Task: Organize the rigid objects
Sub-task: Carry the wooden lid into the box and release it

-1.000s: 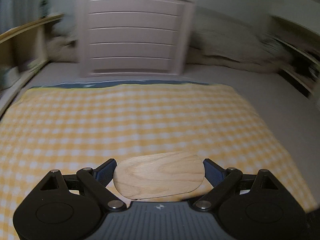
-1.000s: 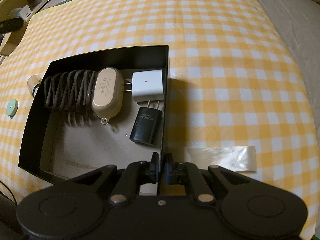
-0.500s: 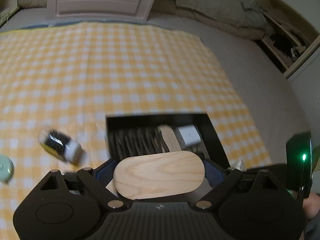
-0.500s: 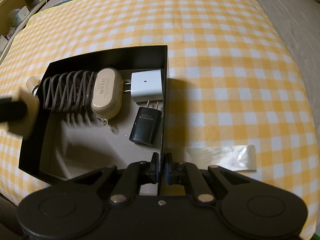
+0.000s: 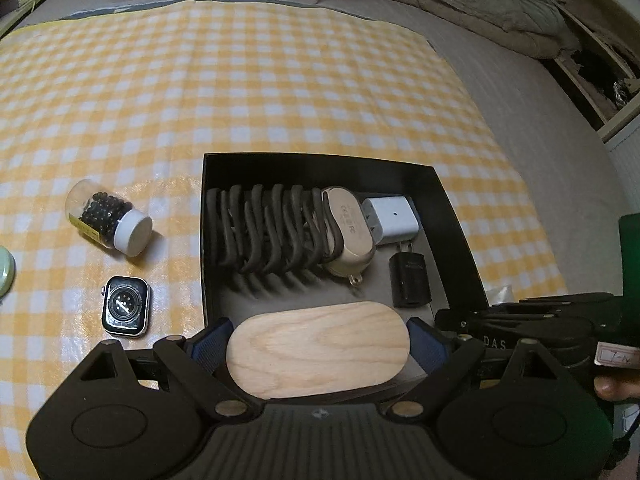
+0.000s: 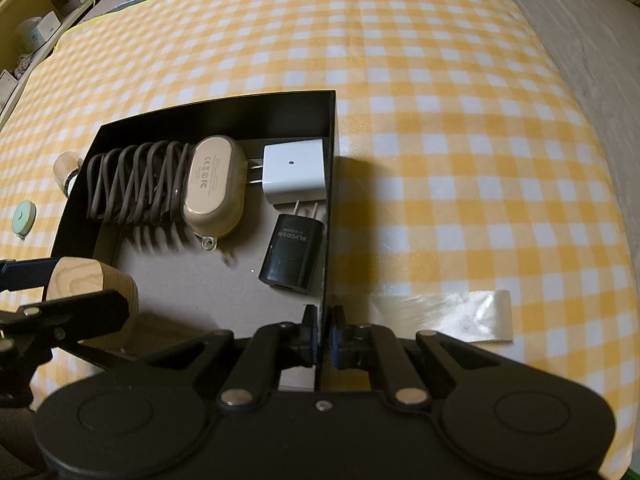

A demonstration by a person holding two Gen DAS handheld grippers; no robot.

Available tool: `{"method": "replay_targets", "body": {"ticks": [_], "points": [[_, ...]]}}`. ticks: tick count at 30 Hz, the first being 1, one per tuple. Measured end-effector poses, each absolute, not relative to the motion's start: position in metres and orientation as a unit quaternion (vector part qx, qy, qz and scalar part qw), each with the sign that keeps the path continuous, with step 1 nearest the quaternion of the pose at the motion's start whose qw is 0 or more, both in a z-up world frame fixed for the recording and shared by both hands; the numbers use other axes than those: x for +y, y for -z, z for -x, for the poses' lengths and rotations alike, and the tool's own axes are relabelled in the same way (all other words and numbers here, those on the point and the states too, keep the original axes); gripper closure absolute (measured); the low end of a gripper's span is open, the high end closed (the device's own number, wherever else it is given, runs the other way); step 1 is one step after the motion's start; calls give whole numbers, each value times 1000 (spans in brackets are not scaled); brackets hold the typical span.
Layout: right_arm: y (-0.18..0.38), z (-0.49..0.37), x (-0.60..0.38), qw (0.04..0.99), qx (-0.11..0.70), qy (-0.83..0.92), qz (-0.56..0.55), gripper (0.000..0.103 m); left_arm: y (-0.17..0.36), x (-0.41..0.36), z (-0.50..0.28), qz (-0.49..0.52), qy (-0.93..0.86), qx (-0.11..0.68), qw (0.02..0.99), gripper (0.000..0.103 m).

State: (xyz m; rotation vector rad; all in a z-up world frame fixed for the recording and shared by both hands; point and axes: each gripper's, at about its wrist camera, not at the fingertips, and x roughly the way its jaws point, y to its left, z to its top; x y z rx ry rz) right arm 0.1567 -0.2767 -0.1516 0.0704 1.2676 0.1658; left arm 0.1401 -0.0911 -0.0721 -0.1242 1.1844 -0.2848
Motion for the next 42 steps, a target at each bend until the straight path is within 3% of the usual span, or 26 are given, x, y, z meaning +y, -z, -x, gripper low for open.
{"method": "replay_targets", "body": {"ticks": [42], "points": [[156,-159,-276,802,591,-76,-29,96,53,-91,-119,38,157,548,821,0]]}}
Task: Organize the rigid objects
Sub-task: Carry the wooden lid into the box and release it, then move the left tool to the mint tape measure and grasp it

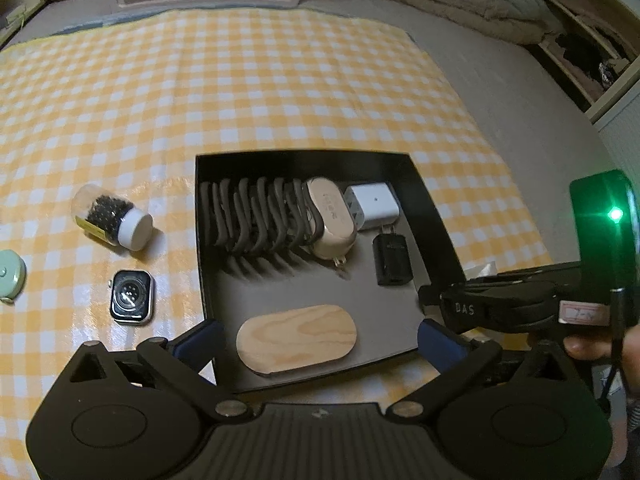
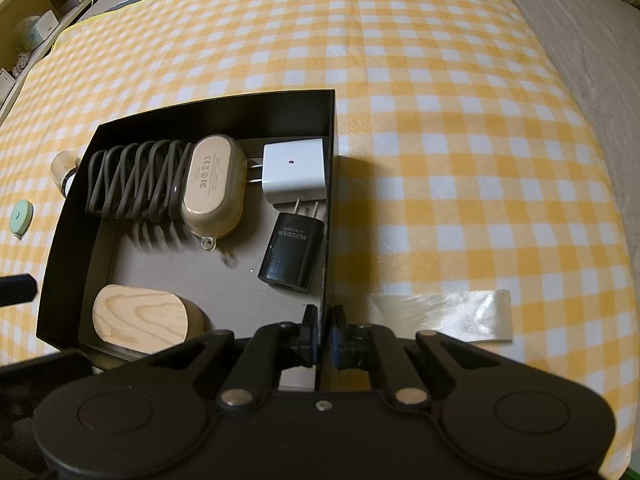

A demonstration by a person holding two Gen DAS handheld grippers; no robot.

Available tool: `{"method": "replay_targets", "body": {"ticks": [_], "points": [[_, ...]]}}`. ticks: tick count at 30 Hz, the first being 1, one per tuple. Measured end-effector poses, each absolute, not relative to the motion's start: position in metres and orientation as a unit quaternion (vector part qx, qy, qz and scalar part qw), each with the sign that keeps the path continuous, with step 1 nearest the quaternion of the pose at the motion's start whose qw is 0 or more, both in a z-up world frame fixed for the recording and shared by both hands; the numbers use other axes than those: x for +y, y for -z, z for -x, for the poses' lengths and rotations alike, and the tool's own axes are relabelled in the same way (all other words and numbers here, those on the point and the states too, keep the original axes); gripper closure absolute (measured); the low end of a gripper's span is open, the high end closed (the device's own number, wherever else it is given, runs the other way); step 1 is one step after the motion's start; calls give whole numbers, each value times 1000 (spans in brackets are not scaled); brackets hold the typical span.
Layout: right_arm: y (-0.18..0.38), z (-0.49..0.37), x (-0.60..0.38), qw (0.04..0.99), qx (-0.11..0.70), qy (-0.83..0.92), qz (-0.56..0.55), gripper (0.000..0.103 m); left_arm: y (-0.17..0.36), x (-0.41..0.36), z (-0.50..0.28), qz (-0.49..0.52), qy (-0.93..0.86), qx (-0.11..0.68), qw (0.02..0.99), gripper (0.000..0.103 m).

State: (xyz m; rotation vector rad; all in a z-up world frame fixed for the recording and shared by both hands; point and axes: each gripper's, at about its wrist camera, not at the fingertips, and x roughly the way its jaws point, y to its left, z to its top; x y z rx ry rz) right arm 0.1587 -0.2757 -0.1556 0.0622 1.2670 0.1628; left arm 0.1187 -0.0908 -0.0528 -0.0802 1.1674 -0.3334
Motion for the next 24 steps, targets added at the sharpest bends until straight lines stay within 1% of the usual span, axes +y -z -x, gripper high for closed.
{"method": "replay_targets", "body": {"ticks": [10,15,20,24], "points": [[157,-161,-278,805,588,-75,-26,96,26,-63,-115,34,157,494,854,0],[157,-159,-277,805,588,-74,-27,97,13,-33,-121,38,130,463,876,0],[158,-159,-277,805,588,-74,-27,97,4,-3,-122,21,98,426,899,0],[157,-159,-276,805,588,-74,-26,97,3,25,-127,10,63,411,909,0]]}}
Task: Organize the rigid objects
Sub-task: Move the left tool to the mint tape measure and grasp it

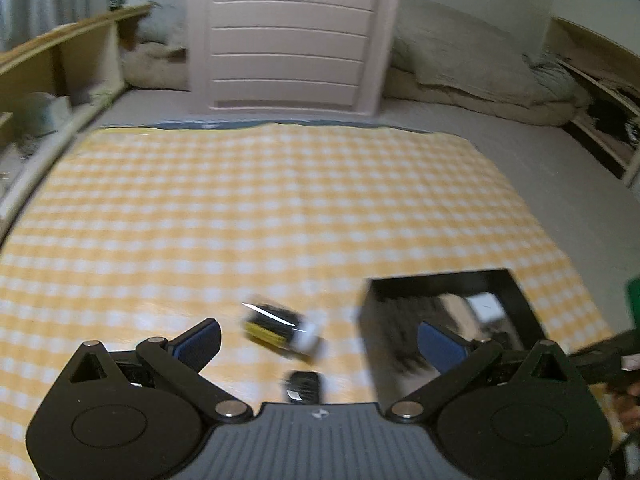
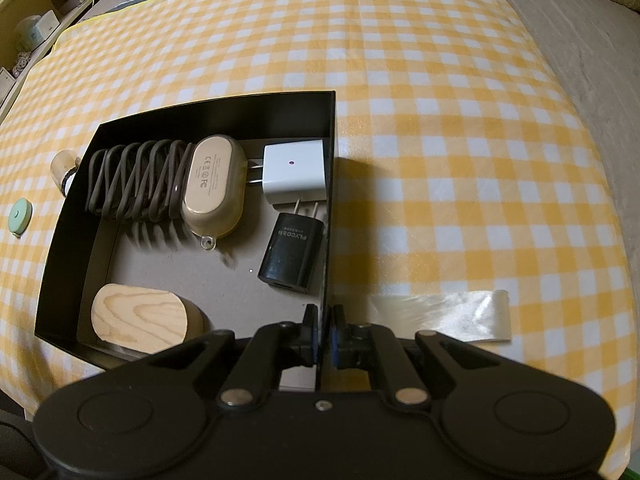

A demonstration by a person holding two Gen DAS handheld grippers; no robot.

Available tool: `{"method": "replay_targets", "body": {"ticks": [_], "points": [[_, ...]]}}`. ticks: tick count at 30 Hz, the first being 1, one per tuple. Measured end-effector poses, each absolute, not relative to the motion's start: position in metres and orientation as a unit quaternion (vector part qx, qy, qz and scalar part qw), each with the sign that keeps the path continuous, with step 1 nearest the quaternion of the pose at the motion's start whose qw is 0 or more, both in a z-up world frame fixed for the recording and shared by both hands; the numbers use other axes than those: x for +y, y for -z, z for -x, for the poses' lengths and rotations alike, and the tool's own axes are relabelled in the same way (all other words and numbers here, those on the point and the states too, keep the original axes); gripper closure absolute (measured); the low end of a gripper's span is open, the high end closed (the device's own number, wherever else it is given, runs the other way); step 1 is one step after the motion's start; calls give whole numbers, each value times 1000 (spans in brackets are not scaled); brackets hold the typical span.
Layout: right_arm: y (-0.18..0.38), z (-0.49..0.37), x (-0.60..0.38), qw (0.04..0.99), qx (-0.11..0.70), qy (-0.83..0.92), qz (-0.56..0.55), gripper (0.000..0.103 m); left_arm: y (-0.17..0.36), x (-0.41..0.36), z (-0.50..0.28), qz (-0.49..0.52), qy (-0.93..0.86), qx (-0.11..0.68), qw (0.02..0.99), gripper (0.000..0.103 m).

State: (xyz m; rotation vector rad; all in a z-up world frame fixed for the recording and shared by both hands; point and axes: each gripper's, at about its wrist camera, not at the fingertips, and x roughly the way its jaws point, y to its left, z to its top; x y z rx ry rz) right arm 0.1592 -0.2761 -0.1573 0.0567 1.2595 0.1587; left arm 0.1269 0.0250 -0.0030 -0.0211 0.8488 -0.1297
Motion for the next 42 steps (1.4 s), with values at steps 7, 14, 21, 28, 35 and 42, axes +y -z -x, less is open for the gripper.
{"method": "replay_targets", "body": {"ticks": [7,14,21,28,35,42], "points": [[155,-156,-273,805,588,-72,-25,97,10,79,-148,22,-23,411,911,0],[155,-155,-274,806,588,-72,-26,97,41,122,-177,21,-89,455,886,0],[155,-155,-274,805,588,-72,-26,97,82,143,-200,3,-98,513,853,5],[155,-155,-274,806,588,-72,-25,97,109,143,-206,13,-88,561,823,33],[155,-155,-274,806,588,-72,-25,97,113,135,-199,0,-84,558,826,53],[155,-155,-274,805,588,-71,-25,97,72,119,-193,-12,-73,496,865,53]]}}
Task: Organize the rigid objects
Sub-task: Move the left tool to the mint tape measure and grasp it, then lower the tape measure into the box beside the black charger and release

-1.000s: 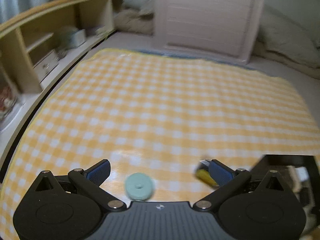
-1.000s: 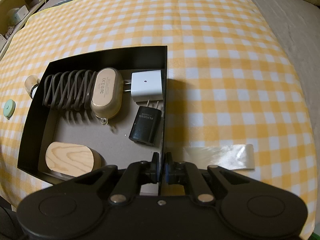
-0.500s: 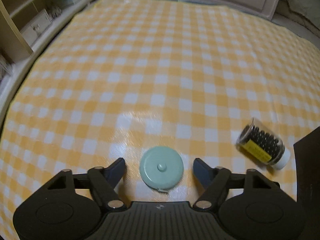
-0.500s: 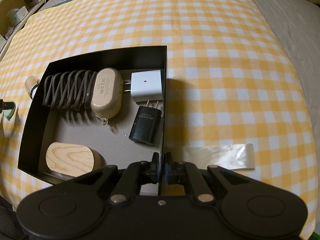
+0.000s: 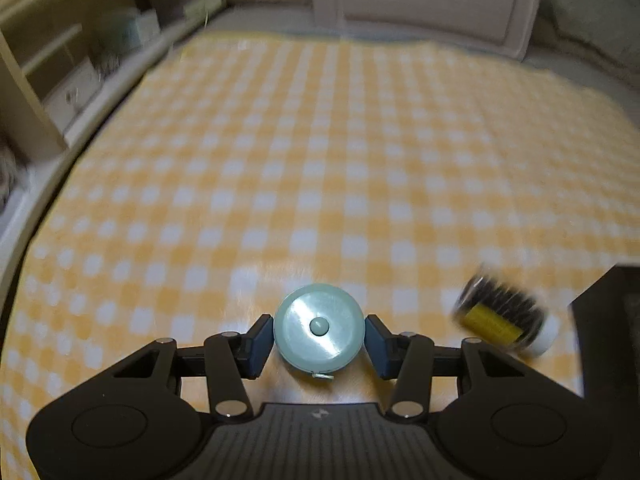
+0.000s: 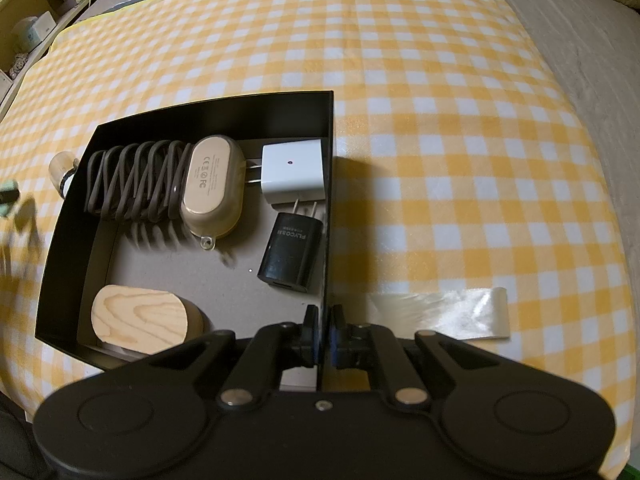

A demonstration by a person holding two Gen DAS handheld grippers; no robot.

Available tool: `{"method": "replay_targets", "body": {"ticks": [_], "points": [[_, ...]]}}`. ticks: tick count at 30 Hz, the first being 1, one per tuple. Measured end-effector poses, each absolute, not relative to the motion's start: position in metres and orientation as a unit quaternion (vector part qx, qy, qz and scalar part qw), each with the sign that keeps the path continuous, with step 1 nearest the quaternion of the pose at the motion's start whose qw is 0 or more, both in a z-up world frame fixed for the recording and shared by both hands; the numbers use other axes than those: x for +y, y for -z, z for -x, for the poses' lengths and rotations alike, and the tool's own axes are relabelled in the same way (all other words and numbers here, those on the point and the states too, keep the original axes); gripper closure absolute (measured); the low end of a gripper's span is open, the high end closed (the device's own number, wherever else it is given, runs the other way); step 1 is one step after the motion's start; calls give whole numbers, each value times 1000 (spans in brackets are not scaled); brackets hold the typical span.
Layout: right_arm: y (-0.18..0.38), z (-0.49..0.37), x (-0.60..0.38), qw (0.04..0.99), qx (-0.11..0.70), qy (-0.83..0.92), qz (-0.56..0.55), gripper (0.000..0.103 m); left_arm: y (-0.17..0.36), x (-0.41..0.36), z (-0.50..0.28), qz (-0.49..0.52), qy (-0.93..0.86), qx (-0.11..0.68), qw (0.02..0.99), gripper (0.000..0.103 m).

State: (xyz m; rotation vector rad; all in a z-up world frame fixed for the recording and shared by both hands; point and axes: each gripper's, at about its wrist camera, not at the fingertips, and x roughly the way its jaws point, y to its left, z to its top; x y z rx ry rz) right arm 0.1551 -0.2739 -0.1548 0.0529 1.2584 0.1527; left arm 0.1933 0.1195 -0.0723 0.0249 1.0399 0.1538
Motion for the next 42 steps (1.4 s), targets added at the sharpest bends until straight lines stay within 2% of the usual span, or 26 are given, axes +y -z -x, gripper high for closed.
{"method": "replay_targets", "body": {"ticks": [7,14,26,42], "points": [[154,-155,-273,806,588,-72,-25,97,20,77,-183,12,8,437,899,53],[155,-156,-274,806,588,-72,-23,97,8,4,-172,0,126,433,893,53],[155,-151,-273,804,589,-69,-31,97,58,-102,-144,-71,278,492,822,53],[148,-155,-281,800,594,-66,-50,96,88,-151,-138,-110,347,512,778,53]]}}
